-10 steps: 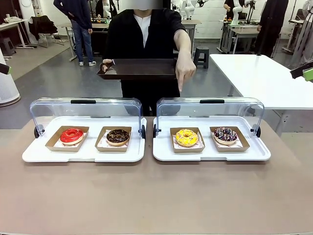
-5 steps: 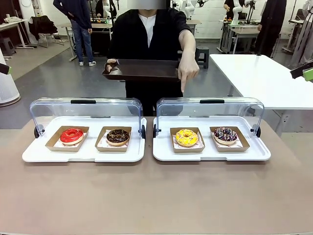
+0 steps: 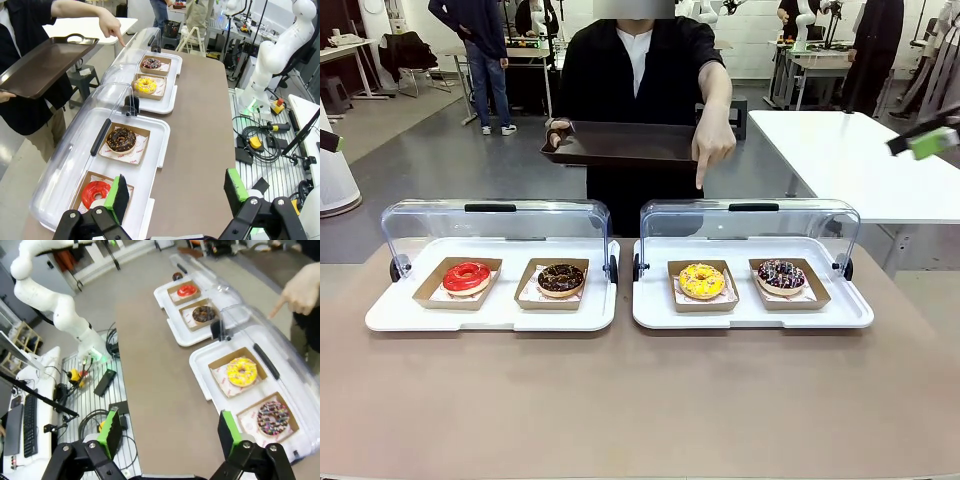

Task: Provide the desired donut to the person.
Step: Pick up and lift the Paper togo box containing the Donut pointed at by the person.

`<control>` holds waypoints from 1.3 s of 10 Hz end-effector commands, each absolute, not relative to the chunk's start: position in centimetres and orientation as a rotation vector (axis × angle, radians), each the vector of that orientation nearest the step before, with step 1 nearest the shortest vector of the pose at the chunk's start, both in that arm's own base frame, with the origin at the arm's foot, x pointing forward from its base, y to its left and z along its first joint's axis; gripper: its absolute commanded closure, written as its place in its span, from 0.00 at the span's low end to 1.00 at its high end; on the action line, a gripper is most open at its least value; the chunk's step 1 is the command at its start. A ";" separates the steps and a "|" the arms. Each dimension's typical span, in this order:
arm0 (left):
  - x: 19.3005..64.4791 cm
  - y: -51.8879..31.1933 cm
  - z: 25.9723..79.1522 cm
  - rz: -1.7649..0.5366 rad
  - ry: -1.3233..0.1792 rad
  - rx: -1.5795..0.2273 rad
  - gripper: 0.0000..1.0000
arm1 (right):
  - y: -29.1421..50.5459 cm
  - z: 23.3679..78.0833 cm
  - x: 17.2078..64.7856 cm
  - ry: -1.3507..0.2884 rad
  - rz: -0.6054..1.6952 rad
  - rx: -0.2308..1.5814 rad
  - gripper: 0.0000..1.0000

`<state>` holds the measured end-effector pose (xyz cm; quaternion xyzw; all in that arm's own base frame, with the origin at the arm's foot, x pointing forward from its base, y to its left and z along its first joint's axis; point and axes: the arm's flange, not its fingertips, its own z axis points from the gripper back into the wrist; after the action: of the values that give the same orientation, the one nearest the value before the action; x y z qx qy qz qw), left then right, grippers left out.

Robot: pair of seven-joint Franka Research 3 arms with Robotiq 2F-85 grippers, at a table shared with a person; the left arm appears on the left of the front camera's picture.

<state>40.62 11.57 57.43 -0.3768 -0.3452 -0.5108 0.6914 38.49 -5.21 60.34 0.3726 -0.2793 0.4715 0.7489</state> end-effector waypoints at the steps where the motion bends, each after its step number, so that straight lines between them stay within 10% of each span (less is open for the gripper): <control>1: 40.6 11.6 57.5 -1.139 -0.782 -0.849 0.00 | 0.1 61.4 41.4 -0.481 1.078 0.756 0.00; 8: 40.6 11.6 57.5 -1.139 -0.782 -0.849 0.00 | 15.2 52.4 42.3 -0.075 1.456 0.371 0.00; 13: 40.6 11.6 57.5 -1.139 -0.782 -0.849 0.00 | 17.5 46.0 39.3 -0.130 1.620 0.277 0.00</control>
<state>40.62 11.58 57.37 -0.3771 -0.3448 -0.5101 0.6918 39.87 17.85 47.09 0.1332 -0.0367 0.7093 0.6912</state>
